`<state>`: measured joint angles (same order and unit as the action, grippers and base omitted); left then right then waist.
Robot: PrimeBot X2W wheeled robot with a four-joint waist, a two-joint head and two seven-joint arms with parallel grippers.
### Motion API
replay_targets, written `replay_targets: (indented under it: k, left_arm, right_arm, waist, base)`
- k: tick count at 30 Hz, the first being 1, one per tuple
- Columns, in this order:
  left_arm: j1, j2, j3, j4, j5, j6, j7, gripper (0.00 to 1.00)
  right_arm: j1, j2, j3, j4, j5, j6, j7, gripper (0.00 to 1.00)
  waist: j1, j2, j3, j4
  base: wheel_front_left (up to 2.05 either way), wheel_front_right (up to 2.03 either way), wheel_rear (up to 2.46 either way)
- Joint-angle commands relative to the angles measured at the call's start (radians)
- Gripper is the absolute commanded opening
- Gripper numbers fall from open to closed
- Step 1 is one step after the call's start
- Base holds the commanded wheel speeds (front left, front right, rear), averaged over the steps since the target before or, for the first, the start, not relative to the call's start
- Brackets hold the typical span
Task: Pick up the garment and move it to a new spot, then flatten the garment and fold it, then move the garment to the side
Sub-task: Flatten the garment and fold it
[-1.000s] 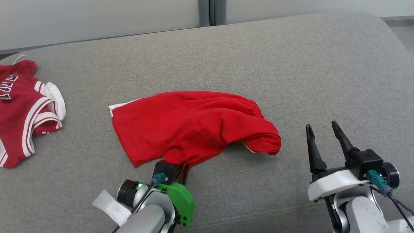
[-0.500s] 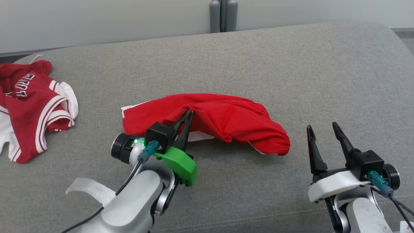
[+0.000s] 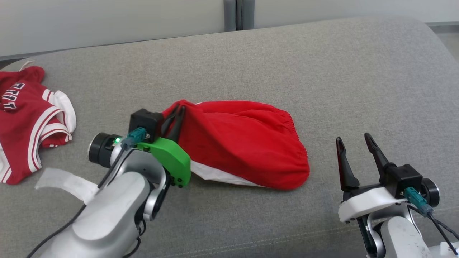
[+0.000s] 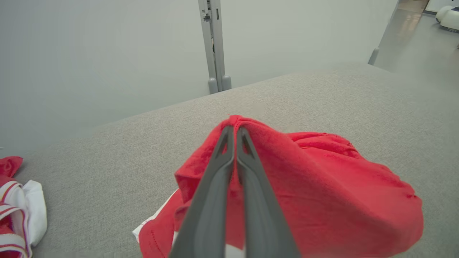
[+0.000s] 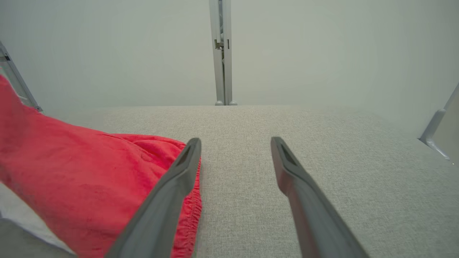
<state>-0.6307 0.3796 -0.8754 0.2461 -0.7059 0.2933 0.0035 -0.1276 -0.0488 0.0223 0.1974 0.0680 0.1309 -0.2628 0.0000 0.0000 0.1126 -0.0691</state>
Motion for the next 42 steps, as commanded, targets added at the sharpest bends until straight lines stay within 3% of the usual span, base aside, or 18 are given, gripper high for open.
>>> replay_targets:
  k: [1,12,23,24,25,33,42]
  left_arm:
    - [-0.02,0.005,0.01,0.021,-0.014,-0.008,0.001,0.0]
    - [-0.115,0.008,0.075,0.388,-0.069,-0.083,-0.043,0.0]
    - [-0.213,-0.026,0.088,0.628,-0.067,-0.137,-0.117,0.0]
    - [-0.22,-0.032,0.088,0.644,-0.064,-0.142,-0.13,0.31]
    - [-0.226,-0.037,0.086,0.658,-0.057,-0.142,-0.147,1.0]
    - [-0.226,-0.072,0.072,0.742,-0.055,-0.189,-0.203,1.0]
    - [-0.155,-0.076,0.074,0.71,-0.071,-0.219,-0.244,1.0]
  right_arm:
    - [-0.013,-0.003,0.006,-0.001,0.006,0.0,-0.004,1.0]
    - [-0.093,-0.003,0.072,0.001,-0.004,0.0,-0.004,1.0]
    - [-0.137,-0.003,0.103,0.003,-0.012,0.0,-0.004,1.0]
    - [-0.14,-0.003,0.104,0.004,-0.012,0.0,-0.004,1.0]
    - [-0.142,-0.003,0.104,0.005,-0.013,0.0,-0.004,1.0]
    - [-0.104,-0.003,0.075,0.015,-0.03,0.0,-0.004,1.0]
    - [-0.056,-0.004,0.037,0.025,-0.054,0.0,-0.004,1.0]
  waist:
    - [0.0,0.0,0.02,-0.016]
    - [0.0,0.0,0.123,-0.107]
    - [0.0,0.0,0.174,-0.159]
    - [0.0,0.0,0.174,-0.16]
    - [0.0,0.0,0.173,-0.16]
    - [0.0,0.0,0.121,-0.106]
    - [0.0,0.0,0.035,-0.017]
  base:
    - [0.0,0.0,0.0]
    - [0.0,0.0,0.0]
    - [0.0,0.0,0.0]
    - [0.0,0.0,0.0]
    - [0.0,0.0,0.0]
    - [0.0,0.0,0.0]
    - [0.0,0.0,0.0]
